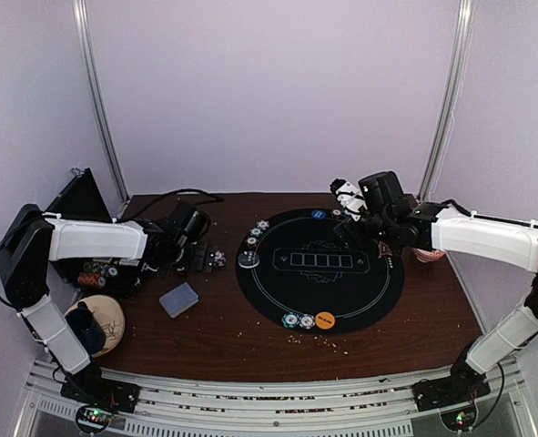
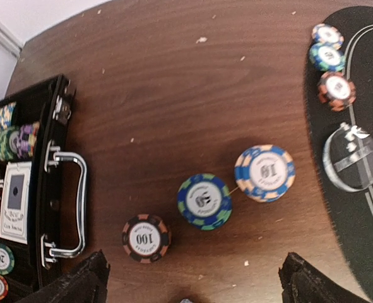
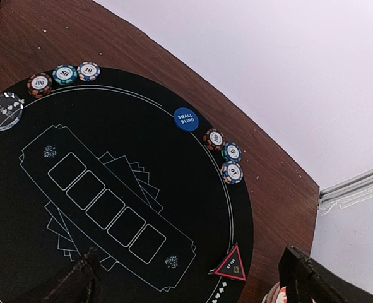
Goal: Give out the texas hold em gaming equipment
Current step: Pick up the pile of poker chips from the pile of poker chips.
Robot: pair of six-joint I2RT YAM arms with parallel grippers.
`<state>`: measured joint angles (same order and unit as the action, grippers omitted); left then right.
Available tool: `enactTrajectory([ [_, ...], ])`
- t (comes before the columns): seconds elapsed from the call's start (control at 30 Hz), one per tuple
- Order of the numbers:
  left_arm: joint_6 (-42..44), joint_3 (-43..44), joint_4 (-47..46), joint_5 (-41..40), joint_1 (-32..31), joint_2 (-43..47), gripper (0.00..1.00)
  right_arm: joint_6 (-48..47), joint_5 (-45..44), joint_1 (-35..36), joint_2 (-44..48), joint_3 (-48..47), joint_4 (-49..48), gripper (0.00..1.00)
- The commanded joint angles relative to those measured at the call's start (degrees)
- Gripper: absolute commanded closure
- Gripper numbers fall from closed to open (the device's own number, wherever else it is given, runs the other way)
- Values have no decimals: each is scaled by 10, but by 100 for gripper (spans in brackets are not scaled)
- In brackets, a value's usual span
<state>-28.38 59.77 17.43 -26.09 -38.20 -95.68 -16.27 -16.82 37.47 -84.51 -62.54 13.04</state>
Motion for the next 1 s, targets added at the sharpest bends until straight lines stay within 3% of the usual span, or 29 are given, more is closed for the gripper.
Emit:
enactTrajectory([
  [0.0, -17, -36, -52, 21, 23, 23, 2, -1, -13, -2, 3, 6, -13, 0],
  [0.47, -3, -89, -130, 62, 86, -4, 5, -4, -14, -2, 1, 8, -15, 0],
  [0.97, 3, -92, -140, 81, 109, -35, 12, -3, -14, -2, 7, 8, -15, 0],
])
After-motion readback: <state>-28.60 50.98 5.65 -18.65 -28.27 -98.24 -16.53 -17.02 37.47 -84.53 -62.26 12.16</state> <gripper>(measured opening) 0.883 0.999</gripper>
